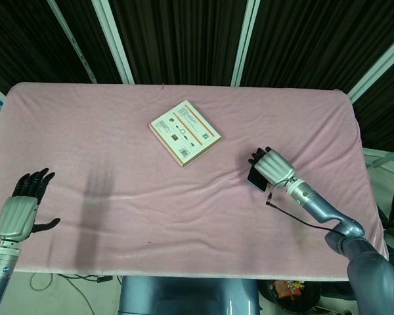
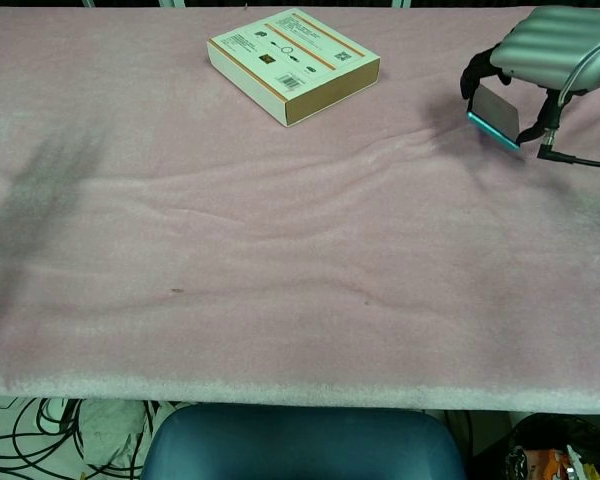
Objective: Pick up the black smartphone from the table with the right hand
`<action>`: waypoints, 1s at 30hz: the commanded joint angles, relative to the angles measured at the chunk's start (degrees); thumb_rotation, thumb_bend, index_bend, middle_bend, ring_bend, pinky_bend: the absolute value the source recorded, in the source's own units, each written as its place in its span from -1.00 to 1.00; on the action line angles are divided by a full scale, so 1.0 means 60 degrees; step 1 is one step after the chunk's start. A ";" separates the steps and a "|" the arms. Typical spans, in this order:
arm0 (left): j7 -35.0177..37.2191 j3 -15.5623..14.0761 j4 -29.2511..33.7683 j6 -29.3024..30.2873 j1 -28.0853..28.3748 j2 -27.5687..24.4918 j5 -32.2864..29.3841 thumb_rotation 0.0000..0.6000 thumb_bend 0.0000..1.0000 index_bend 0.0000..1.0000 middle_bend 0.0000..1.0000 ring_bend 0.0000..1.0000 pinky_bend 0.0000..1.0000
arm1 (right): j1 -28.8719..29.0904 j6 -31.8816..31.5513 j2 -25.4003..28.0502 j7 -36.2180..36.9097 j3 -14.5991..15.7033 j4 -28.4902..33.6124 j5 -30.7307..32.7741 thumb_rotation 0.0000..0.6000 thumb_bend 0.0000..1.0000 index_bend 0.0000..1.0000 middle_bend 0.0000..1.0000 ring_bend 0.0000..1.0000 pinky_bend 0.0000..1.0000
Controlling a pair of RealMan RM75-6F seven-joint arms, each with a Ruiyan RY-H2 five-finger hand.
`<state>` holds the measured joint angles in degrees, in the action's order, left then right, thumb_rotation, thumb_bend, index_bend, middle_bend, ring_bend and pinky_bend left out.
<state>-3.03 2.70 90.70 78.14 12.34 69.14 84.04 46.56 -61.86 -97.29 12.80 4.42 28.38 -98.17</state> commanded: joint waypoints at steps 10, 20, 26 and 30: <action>0.0178 -0.0140 -0.0013 0.0151 -0.0028 -0.0057 0.0385 1.00 -1.00 -1.00 -1.00 -1.00 -1.00 | -0.1008 -0.1939 0.2478 -0.0316 -0.1197 0.4854 0.1184 1.00 -0.49 0.76 0.19 -0.11 -0.15; 0.0415 -0.0317 -0.0093 0.0406 -0.0070 -0.0122 0.0914 1.00 -1.00 -1.00 -1.00 -1.00 -1.00 | -0.2634 -0.3301 0.4418 -0.1515 -0.1150 0.9202 0.1812 1.00 -0.49 0.76 0.20 -0.10 -0.15; 0.0497 -0.0355 -0.0141 0.0522 -0.0097 -0.0131 0.1058 1.00 -1.00 -1.00 -1.00 -1.00 -1.00 | -0.3293 -0.4024 0.5034 -0.1722 -0.1016 1.0879 0.1707 1.00 -0.49 0.76 0.20 -0.10 -0.15; 0.0478 -0.0390 -0.0170 0.0563 -0.0112 -0.0126 0.1132 1.00 -1.00 -1.00 -1.00 -1.00 -1.00 | -0.3799 -0.4626 0.5351 -0.1841 -0.0768 1.1743 0.1318 1.00 -0.49 0.77 0.20 -0.09 -0.14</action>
<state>-0.15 0.37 89.69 81.51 11.67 68.38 90.82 25.81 -87.42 -66.80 2.59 -1.20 96.34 -88.94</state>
